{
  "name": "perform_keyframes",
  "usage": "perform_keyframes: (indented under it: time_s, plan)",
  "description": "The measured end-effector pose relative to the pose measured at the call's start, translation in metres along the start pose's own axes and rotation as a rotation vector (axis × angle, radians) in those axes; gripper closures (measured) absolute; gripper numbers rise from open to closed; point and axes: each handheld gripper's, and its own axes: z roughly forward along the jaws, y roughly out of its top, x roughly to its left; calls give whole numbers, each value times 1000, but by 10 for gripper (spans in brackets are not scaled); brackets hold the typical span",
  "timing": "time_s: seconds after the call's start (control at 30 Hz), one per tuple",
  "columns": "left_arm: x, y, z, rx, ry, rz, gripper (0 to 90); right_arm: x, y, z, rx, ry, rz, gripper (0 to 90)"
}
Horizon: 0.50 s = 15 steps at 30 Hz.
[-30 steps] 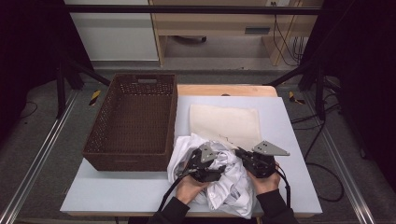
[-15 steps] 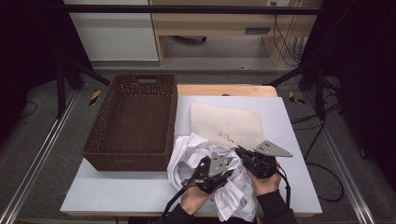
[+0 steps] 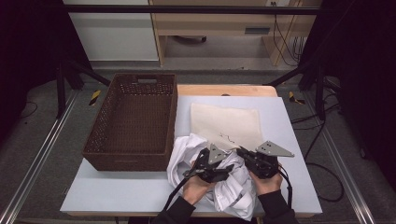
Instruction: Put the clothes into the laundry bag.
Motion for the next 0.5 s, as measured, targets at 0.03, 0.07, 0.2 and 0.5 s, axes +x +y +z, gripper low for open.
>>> perform_keyframes:
  time_s: [0.03, 0.07, 0.2, 0.5]
  plan:
    - [0, 2, -10, -12, 21, 20, 405, 0, 0, 0, 2, 0, 1, 878]
    - [2, 5, -20, -24, 50, 35, 383, 0, 0, 1, 4, -1, -4, 878]
    - [17, 10, -41, 6, 156, 74, 294, 0, -1, 2, 5, 2, -11, 877]
    - [38, 0, -28, 74, 191, 18, 227, 1, -1, 3, 14, 3, -16, 876]
